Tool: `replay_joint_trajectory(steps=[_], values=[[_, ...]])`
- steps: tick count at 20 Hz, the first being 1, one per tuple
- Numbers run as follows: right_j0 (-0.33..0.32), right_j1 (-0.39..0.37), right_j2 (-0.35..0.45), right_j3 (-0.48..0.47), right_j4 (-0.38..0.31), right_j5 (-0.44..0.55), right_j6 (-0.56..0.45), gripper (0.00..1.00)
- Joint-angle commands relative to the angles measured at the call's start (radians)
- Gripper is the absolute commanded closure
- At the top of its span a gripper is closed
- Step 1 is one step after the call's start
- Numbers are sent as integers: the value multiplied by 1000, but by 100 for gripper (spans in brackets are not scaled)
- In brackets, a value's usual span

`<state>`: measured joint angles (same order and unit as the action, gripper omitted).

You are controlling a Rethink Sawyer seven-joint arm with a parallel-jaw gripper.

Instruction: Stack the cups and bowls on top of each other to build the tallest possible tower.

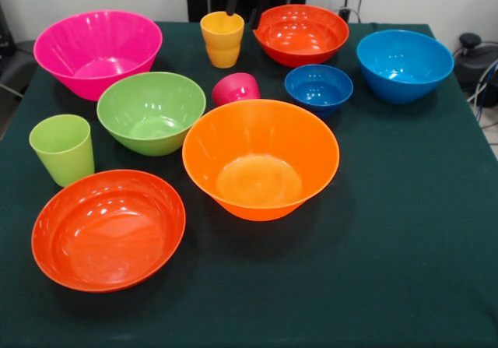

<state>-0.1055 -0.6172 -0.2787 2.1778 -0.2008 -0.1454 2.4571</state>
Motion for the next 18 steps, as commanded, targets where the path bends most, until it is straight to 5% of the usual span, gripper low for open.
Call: replay_joint_trajectory(steps=[1,8,18], values=[[-45,-65,82,67,1,54,108,0],[-47,-133,85,127,0,70,102,0],[5,-79,72,105,19,75,92,0]])
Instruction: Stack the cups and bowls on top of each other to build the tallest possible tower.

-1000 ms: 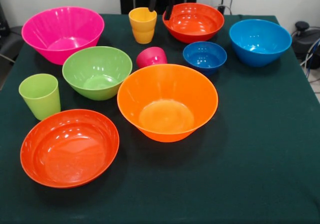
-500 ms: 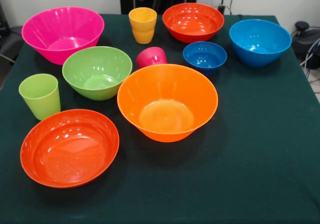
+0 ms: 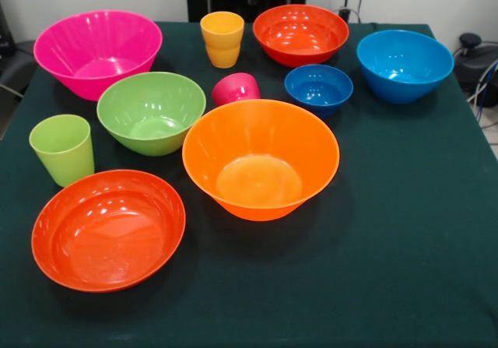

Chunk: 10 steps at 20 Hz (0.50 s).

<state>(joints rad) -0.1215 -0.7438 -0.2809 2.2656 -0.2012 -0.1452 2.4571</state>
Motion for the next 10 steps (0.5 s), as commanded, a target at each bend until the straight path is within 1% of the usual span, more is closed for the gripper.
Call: replay_joint_trajectory(steps=[1,3,7,10], values=[[19,60,74,10,18,73,90,0],[20,92,68,-6,15,61,84,0],[-23,196,96,-52,-36,4,53,0],[-48,226,118,-71,-54,9,33,0]])
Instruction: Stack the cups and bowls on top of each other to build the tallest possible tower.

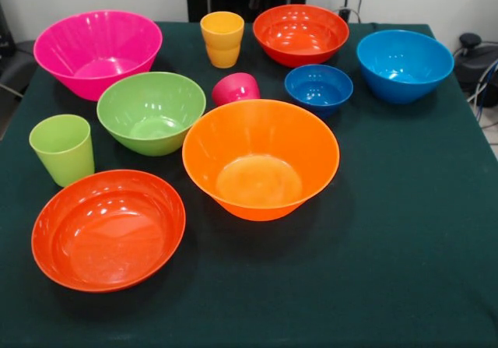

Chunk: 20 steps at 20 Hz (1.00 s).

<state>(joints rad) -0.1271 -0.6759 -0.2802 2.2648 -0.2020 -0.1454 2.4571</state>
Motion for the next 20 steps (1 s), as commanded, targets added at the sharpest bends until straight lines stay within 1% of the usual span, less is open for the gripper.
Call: replay_joint_trajectory(steps=[1,6,13,20], values=[[-47,158,120,-71,-57,13,29,0],[-50,165,123,-82,-69,21,20,0],[-37,193,123,-95,-76,-3,32,0],[-48,221,131,-119,-91,-12,25,0]])
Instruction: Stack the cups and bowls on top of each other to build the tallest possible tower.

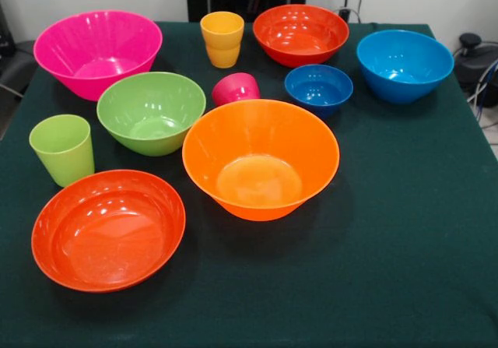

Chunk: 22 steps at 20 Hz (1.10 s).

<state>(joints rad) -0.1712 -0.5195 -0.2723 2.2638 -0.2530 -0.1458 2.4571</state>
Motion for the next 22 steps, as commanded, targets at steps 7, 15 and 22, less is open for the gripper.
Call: replay_joint_trajectory(steps=[7,15,22], values=[[2,116,123,-150,-52,-44,31,0],[7,149,125,-177,-64,-62,31,0],[-5,166,139,-196,-79,-62,25,0]])
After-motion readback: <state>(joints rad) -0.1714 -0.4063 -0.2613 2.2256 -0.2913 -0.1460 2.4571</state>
